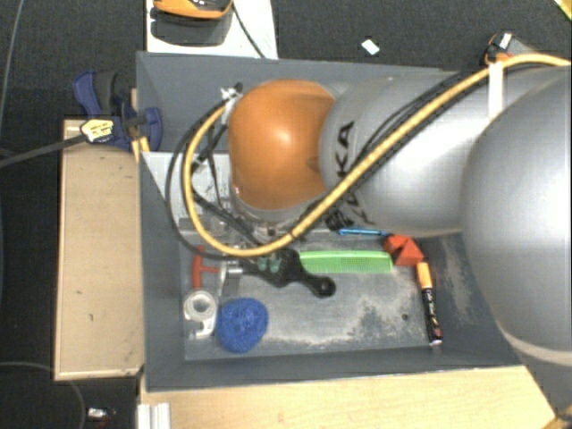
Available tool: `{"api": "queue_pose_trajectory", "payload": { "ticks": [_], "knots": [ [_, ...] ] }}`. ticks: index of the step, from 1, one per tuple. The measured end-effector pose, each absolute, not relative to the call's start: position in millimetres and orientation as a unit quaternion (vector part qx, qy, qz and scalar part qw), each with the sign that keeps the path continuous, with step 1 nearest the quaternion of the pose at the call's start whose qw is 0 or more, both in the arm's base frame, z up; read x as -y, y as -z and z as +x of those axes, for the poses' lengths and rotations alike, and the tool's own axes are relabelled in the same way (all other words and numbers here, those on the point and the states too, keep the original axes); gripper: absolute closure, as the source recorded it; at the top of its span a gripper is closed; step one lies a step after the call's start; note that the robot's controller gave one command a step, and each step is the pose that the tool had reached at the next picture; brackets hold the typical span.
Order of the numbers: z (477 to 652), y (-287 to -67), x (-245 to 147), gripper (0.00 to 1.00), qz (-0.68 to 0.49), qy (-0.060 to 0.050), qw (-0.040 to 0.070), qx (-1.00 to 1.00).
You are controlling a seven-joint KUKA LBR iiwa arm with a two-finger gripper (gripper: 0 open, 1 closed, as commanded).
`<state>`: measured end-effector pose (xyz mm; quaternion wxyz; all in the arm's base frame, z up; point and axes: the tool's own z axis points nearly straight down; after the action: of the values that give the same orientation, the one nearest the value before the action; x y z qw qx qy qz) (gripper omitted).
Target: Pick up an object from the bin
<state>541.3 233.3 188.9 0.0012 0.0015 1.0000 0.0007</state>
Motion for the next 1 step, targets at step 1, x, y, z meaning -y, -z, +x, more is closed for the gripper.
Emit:
{"api": "queue_pose_trajectory", "payload": {
  "ticks": [1],
  "knots": [
    [512.5,-128.0,-214.5,0.00,-0.072,-0.001,0.002,-0.997]
  ]
}}
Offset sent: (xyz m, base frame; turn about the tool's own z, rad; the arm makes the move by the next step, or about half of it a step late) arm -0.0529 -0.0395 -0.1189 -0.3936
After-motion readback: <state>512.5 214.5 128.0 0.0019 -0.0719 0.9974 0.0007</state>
